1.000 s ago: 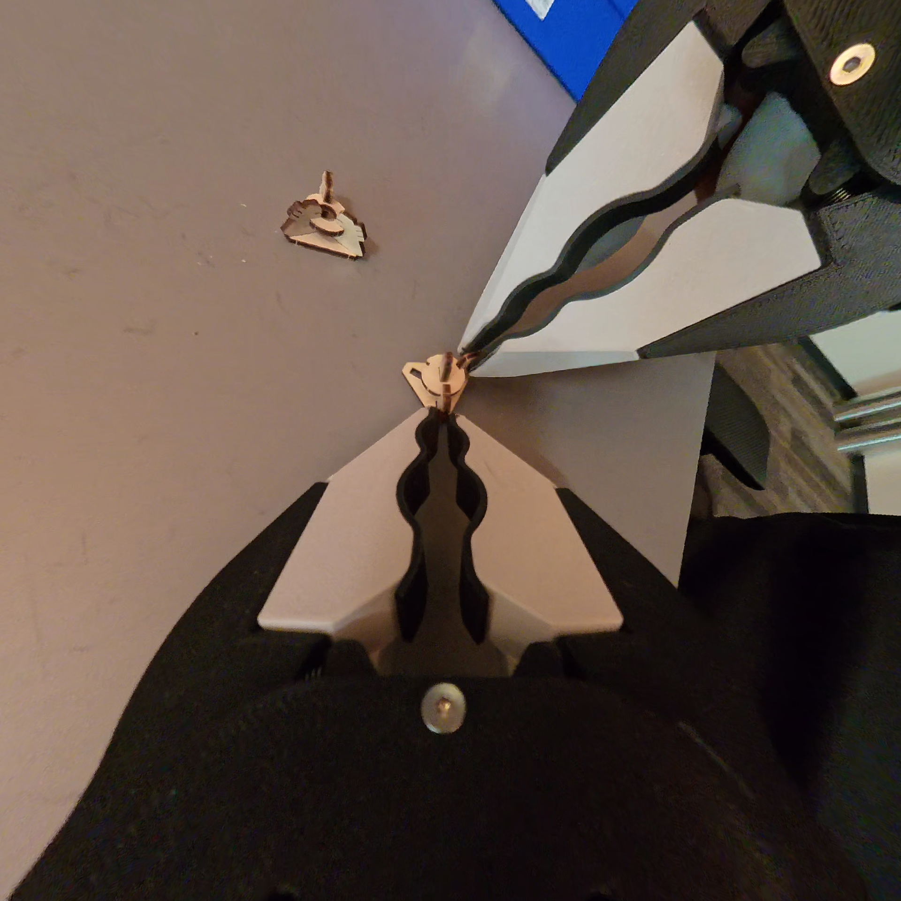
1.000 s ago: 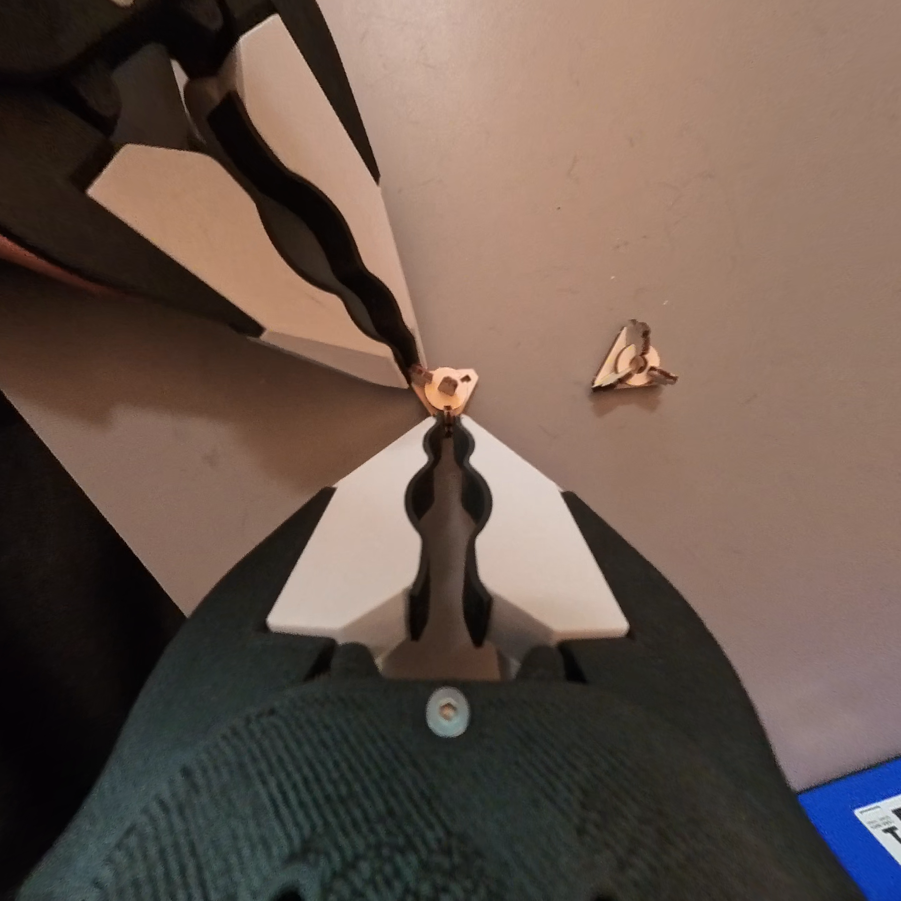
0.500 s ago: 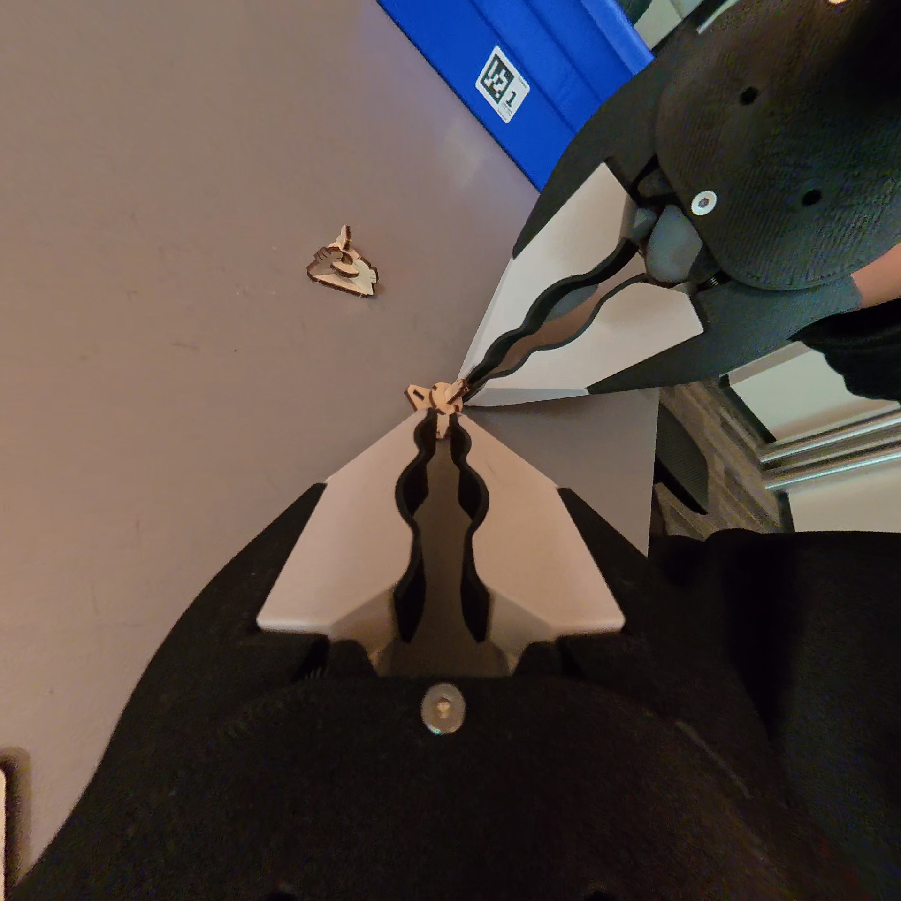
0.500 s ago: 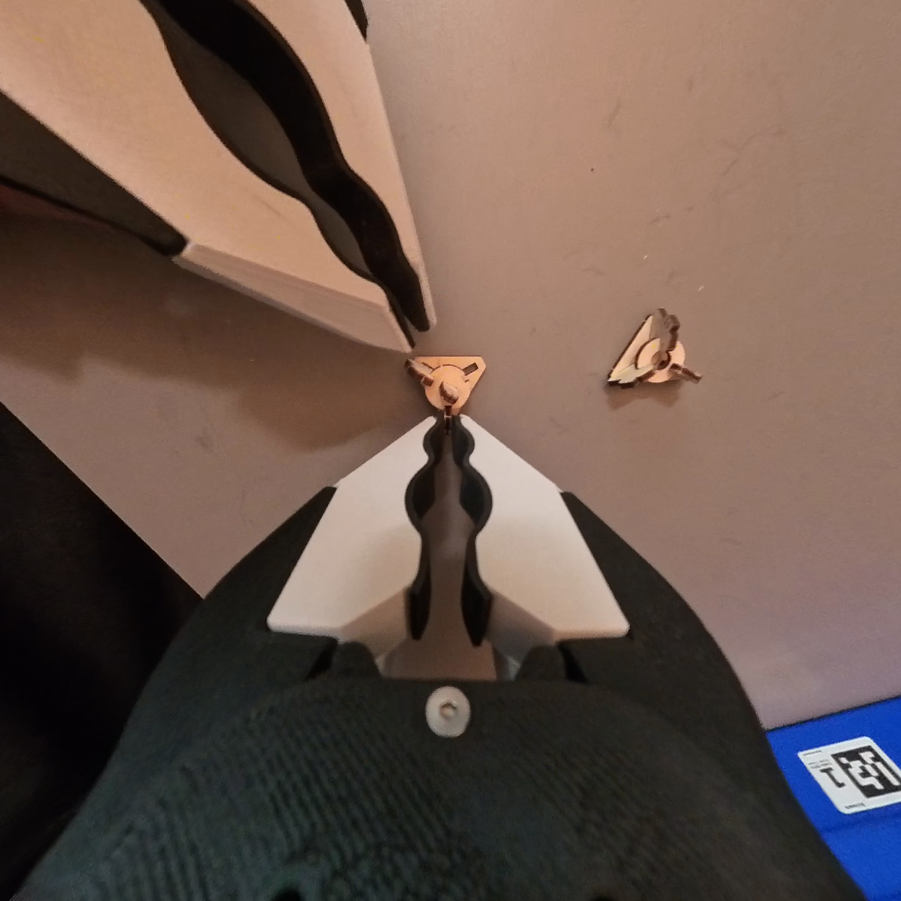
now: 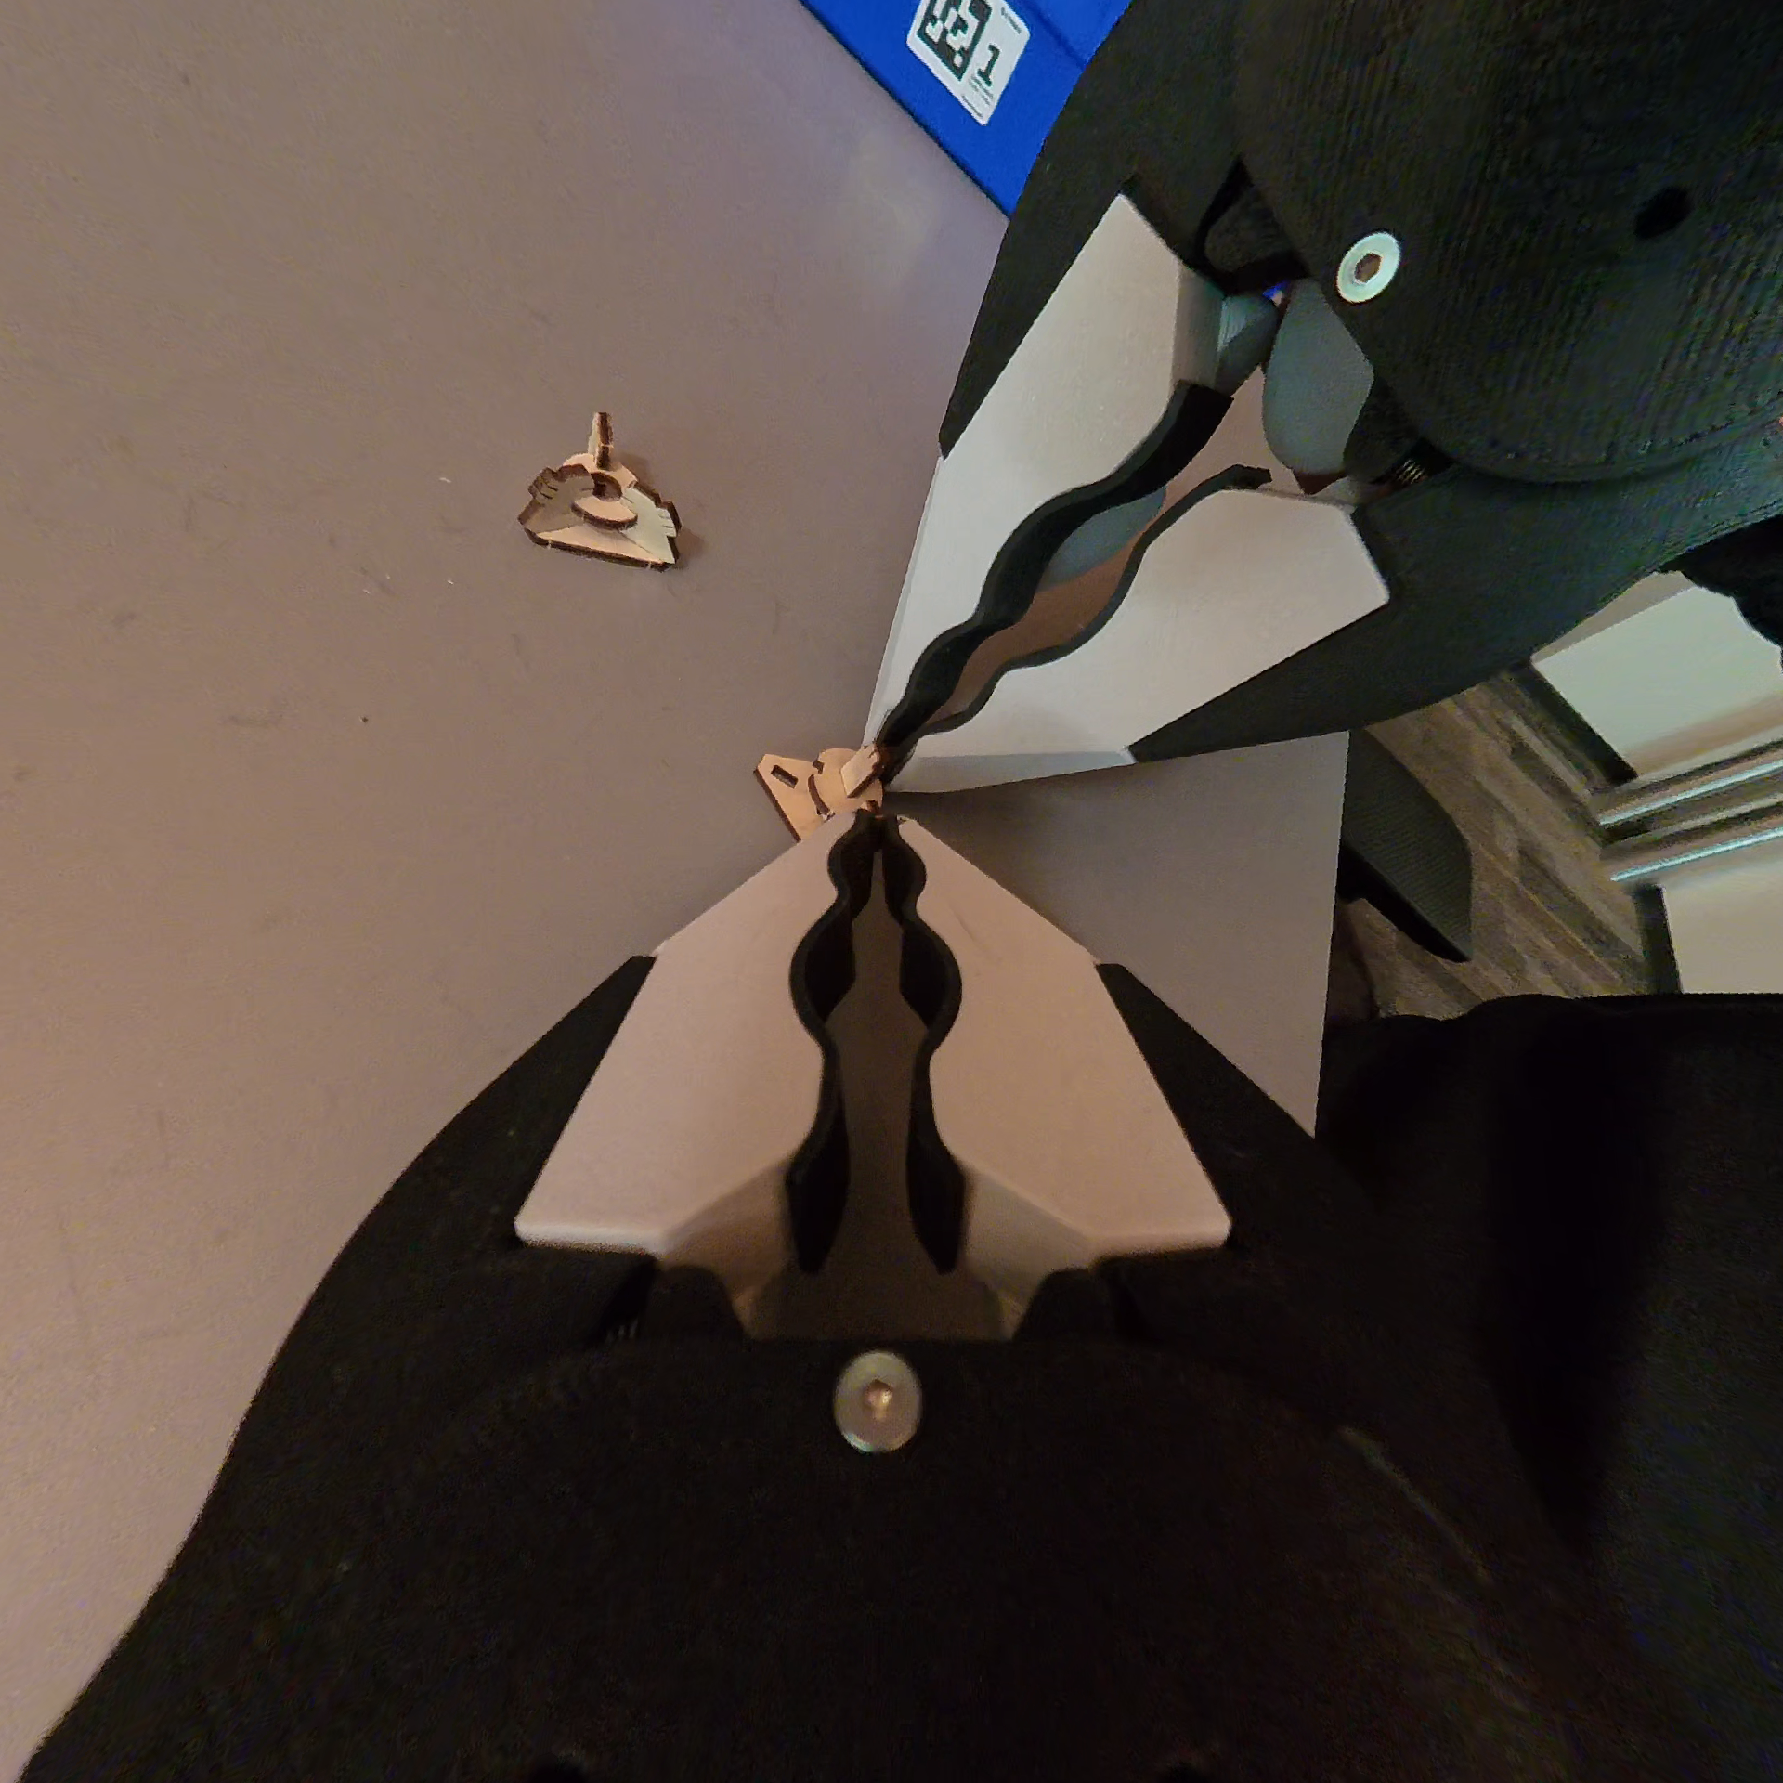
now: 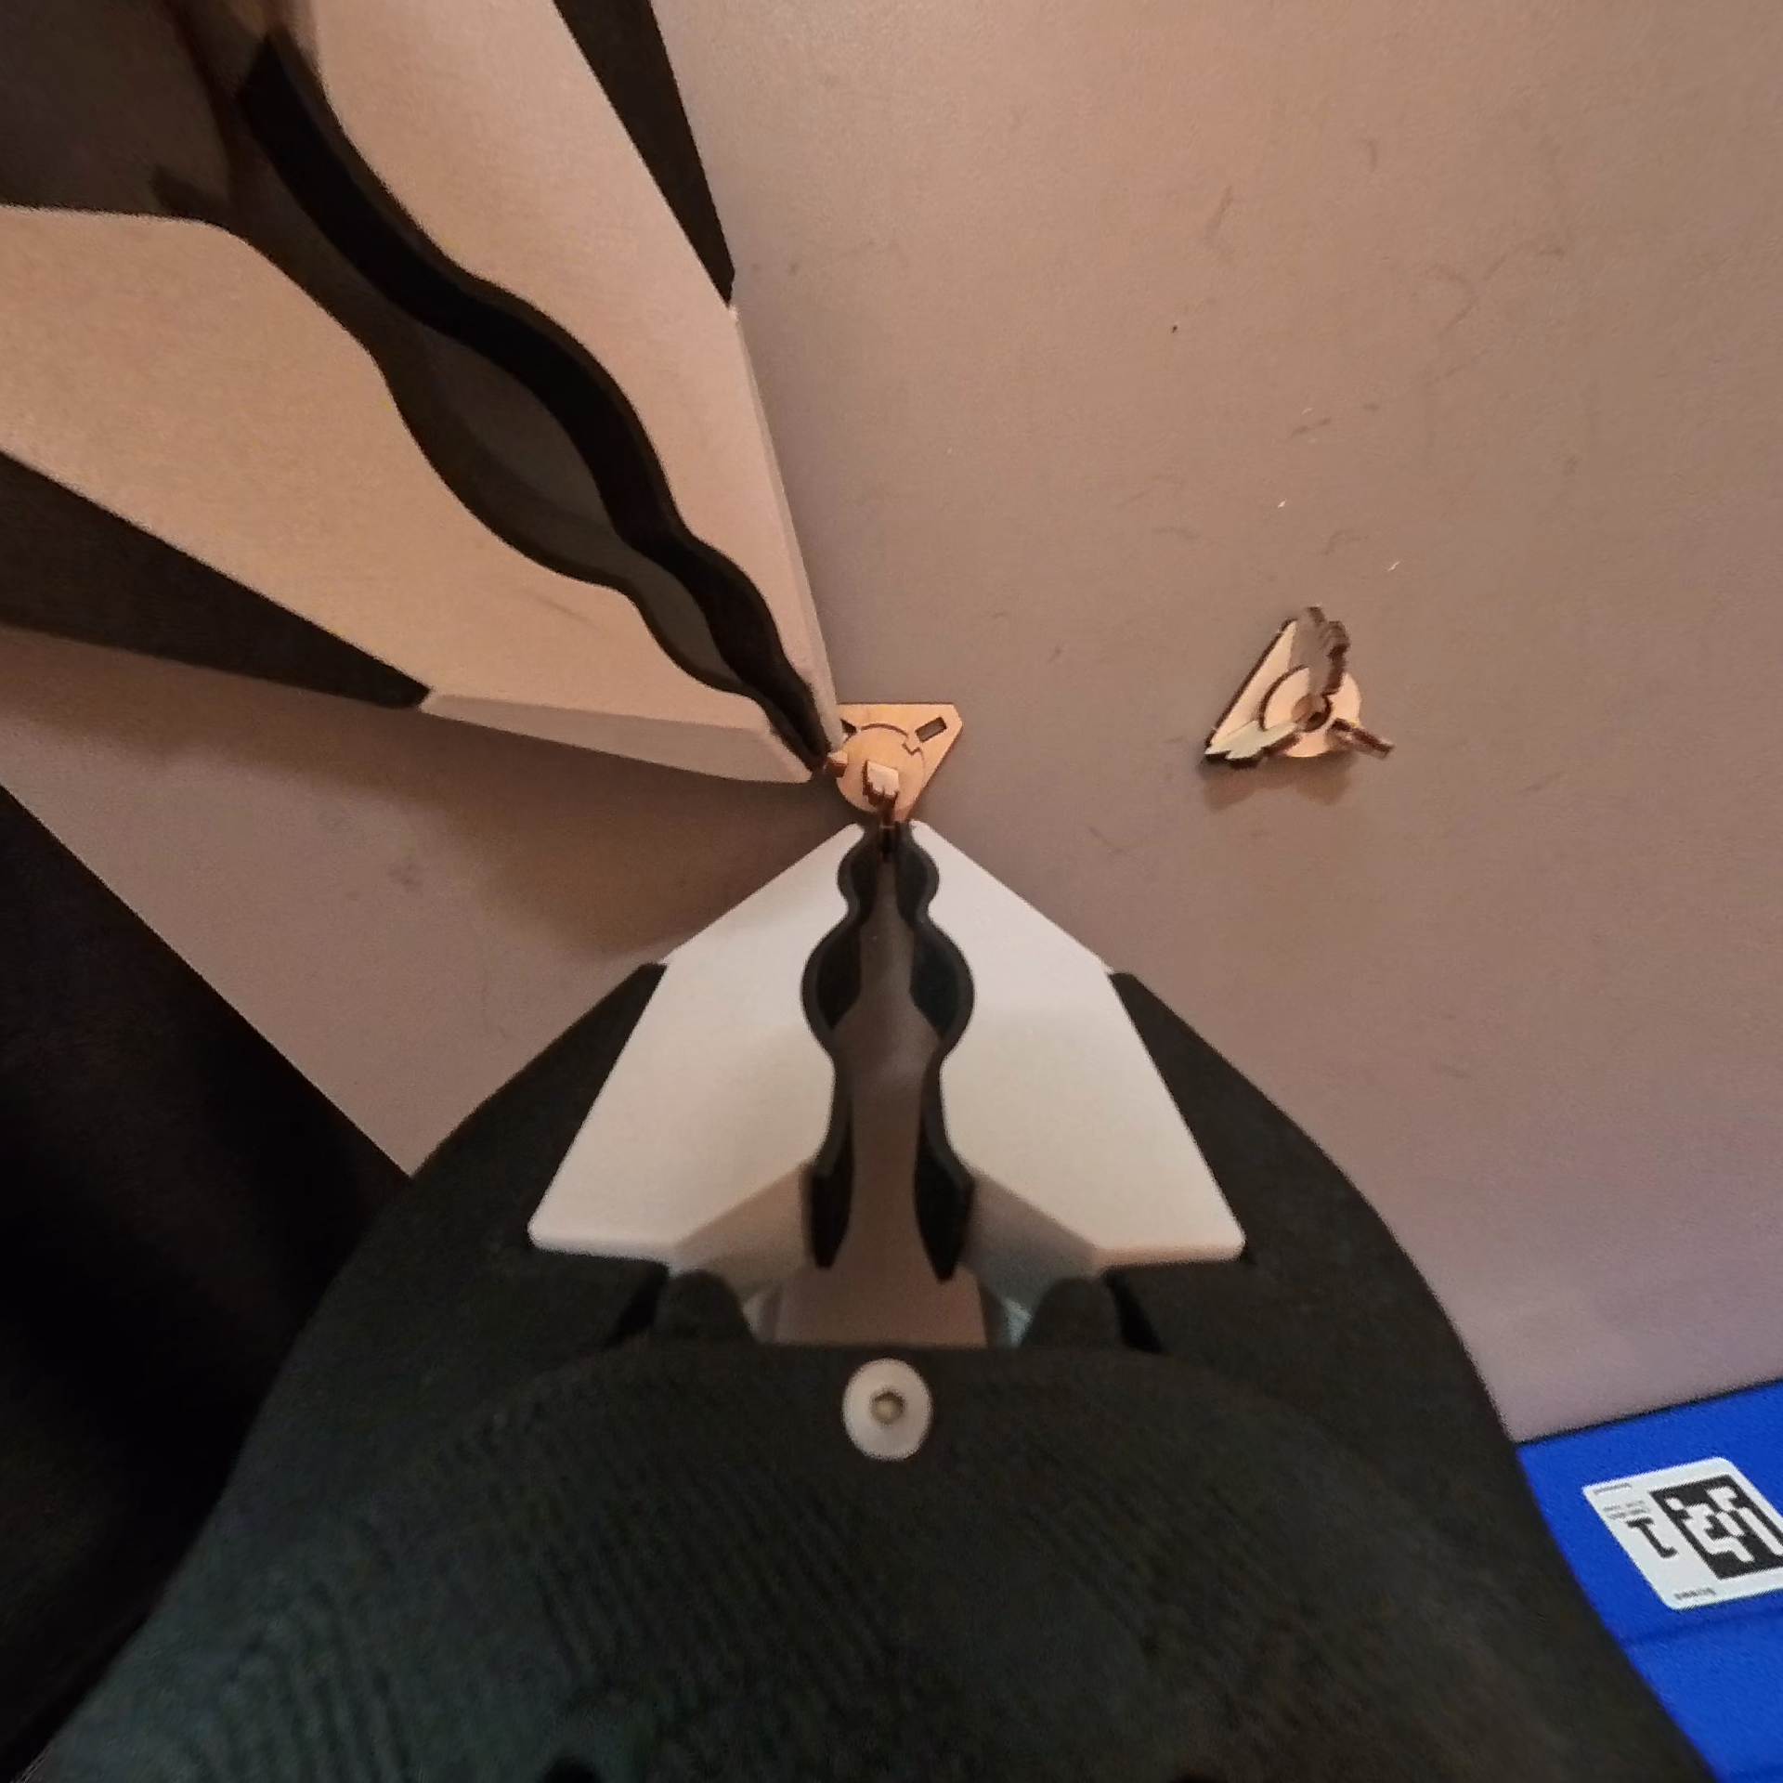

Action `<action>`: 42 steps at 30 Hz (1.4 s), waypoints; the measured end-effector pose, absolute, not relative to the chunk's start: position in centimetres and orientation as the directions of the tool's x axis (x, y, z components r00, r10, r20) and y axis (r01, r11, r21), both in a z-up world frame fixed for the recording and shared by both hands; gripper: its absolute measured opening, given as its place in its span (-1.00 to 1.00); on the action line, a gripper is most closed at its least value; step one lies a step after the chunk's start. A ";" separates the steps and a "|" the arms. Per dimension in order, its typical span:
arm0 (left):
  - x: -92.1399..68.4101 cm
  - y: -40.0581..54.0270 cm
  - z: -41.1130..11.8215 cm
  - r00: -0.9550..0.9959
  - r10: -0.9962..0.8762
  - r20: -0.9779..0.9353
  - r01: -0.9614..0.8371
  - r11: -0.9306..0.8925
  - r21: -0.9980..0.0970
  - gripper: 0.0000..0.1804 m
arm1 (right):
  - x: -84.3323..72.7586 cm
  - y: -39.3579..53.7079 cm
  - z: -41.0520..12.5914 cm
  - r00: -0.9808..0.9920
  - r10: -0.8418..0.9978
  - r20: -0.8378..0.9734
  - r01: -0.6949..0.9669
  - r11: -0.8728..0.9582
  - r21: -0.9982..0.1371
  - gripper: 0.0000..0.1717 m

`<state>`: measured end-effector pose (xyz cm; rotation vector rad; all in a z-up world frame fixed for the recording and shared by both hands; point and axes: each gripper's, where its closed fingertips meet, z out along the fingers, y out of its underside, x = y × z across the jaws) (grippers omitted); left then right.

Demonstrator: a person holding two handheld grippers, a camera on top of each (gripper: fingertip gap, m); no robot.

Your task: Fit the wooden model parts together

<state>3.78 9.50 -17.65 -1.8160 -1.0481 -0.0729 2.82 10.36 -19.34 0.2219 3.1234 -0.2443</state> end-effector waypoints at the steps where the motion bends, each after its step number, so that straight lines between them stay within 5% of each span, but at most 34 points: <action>1: 3.7 9.5 -17.6 0.624 0.623 0.472 0.677 -0.129 -0.725 -1.00 | 2.8 10.4 -19.3 -0.990 0.142 -0.010 0.142 0.977 -0.156 -0.99; 24: 3.4 9.1 -18.1 0.622 0.704 0.343 0.638 -0.201 -0.743 -1.00 | 2.8 10.3 -19.4 -0.990 0.141 -0.017 0.141 0.977 -0.158 -0.99; 32: 3.5 9.1 -18.1 0.621 0.695 0.361 0.646 -0.194 -0.738 -1.00 | 3.0 10.4 -18.7 -0.987 0.161 0.004 0.152 0.939 -0.309 -0.89; 42: 3.4 9.2 -18.1 0.620 0.690 0.372 0.653 -0.191 -0.733 -1.00 | 2.5 9.9 -18.1 -0.993 0.095 0.067 0.051 0.869 -0.492 -1.00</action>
